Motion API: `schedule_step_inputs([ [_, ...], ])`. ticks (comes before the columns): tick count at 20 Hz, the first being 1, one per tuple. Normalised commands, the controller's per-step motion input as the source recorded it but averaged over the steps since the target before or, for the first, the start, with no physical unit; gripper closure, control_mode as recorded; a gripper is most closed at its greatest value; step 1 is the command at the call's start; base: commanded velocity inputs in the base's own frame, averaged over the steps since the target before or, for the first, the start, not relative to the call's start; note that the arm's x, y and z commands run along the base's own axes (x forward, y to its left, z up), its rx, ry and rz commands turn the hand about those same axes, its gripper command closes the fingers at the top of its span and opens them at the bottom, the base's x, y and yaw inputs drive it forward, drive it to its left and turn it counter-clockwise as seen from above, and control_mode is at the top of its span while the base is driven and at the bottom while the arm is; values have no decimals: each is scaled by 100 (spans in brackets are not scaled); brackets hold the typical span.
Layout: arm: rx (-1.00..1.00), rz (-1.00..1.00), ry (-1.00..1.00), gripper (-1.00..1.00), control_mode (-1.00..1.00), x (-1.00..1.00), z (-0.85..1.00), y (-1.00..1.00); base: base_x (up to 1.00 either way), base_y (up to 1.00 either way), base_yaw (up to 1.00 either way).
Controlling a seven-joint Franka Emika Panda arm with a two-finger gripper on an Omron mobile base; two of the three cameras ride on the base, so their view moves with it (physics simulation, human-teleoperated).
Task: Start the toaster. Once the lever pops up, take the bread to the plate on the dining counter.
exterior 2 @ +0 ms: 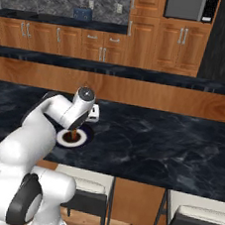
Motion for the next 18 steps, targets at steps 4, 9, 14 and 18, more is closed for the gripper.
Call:
schedule_step_inputs([
  [4,7,4,0,100,-100,23,-11,7,0,0,0],
  [9,4,1,1,100,-100,21,-12,20,0,0,0],
  [14,0,0,0,100,-100,9,-22,23,0,0,0],
  [18,4,0,0,100,-100,3,-28,6,0,0,0],
])
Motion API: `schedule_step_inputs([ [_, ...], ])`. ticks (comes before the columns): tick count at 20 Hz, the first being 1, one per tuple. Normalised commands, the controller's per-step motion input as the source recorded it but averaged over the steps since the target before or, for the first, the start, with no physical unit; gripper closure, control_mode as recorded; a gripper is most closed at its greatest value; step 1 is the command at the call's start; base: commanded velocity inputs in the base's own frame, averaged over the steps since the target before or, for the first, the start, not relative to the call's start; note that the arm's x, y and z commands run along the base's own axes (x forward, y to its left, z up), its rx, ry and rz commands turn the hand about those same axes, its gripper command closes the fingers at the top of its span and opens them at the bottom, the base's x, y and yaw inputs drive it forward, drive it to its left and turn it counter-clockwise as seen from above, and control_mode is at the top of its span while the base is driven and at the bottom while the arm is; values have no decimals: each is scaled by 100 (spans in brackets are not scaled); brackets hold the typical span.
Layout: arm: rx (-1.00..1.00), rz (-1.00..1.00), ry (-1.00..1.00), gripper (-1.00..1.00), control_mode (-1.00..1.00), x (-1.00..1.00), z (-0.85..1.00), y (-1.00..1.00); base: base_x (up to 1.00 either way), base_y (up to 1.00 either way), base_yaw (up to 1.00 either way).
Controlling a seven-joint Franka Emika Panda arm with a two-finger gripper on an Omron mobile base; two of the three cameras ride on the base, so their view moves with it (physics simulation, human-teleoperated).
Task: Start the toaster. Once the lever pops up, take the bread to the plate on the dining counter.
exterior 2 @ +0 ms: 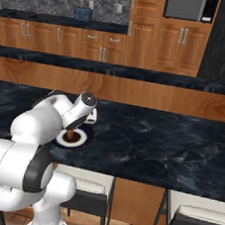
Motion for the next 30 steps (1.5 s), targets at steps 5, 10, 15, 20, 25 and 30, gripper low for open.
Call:
schedule_step_inputs([
  [5,5,0,0,100,-100,0,-27,0,0,0,0],
  [10,2,0,0,100,-100,2,-15,0,0,0,0],
  [15,0,0,-4,100,-100,0,-4,0,0,0,0],
  [20,0,0,-7,100,-100,0,0,0,0,0,0],
  [25,0,0,-2,100,-100,0,-2,3,0,0,0],
  [30,0,0,0,100,-100,0,-5,7,0,0,0],
])
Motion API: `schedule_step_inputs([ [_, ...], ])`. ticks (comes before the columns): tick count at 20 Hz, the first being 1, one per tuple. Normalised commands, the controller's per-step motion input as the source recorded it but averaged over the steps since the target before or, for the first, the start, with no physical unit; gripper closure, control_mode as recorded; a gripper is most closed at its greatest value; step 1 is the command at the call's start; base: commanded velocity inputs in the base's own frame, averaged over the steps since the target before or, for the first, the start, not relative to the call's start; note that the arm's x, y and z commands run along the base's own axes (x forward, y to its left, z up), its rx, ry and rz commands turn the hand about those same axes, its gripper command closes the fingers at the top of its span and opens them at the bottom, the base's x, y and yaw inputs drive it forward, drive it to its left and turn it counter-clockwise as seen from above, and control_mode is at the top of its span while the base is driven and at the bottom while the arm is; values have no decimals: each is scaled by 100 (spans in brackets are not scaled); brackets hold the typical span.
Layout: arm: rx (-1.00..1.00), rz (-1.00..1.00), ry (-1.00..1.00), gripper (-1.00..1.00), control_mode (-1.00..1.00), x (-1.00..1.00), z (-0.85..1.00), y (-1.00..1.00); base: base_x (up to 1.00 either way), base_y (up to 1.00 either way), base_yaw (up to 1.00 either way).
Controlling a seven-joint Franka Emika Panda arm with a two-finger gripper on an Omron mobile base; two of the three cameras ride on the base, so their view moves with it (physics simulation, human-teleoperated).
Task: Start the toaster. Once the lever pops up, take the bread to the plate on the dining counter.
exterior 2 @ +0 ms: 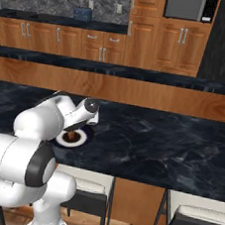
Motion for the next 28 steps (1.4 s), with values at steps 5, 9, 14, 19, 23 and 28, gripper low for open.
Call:
schedule_step_inputs([
  [5,0,0,0,100,-100,0,-7,3,0,0,0],
  [9,0,0,0,100,-100,0,-8,0,0,0,0],
  [14,0,0,-2,100,-100,0,-11,0,0,0,0],
  [19,0,0,-1,100,-100,0,-12,0,0,0,0],
  [23,0,0,-2,100,-100,0,-16,0,0,0,0],
  [28,-1,0,-1,100,-100,0,-18,8,0,0,0],
])
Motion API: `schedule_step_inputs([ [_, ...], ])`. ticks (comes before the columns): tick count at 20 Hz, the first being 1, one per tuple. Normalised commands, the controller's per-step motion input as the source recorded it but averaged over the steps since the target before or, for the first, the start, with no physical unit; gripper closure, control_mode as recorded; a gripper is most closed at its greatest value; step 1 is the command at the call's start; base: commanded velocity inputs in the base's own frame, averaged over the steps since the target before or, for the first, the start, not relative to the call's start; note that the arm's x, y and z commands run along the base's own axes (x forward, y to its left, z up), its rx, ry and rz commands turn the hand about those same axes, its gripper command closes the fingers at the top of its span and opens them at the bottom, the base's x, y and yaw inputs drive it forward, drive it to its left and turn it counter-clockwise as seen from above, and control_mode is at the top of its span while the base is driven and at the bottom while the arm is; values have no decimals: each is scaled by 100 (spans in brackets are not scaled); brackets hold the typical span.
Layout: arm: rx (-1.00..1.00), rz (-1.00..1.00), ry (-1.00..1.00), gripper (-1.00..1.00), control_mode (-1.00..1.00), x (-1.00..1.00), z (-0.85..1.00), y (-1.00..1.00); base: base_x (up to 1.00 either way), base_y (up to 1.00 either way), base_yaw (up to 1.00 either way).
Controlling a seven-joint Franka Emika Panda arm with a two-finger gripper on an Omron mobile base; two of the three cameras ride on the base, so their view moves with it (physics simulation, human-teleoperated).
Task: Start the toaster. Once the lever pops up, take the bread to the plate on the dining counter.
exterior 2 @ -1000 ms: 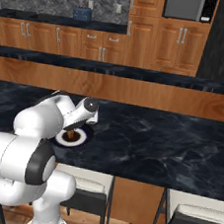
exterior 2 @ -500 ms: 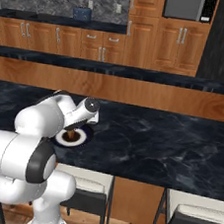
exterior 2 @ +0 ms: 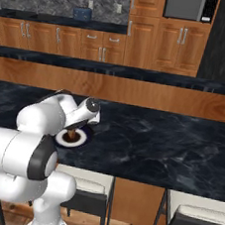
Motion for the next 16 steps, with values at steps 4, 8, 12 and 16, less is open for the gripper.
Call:
schedule_step_inputs([
  [4,0,0,0,100,-100,0,-6,14,0,0,0],
  [8,0,0,0,100,-100,0,-2,16,0,0,0],
  [12,0,0,0,100,-100,0,-3,13,0,0,0],
  [16,0,0,-2,100,-100,0,-5,1,0,0,0],
])
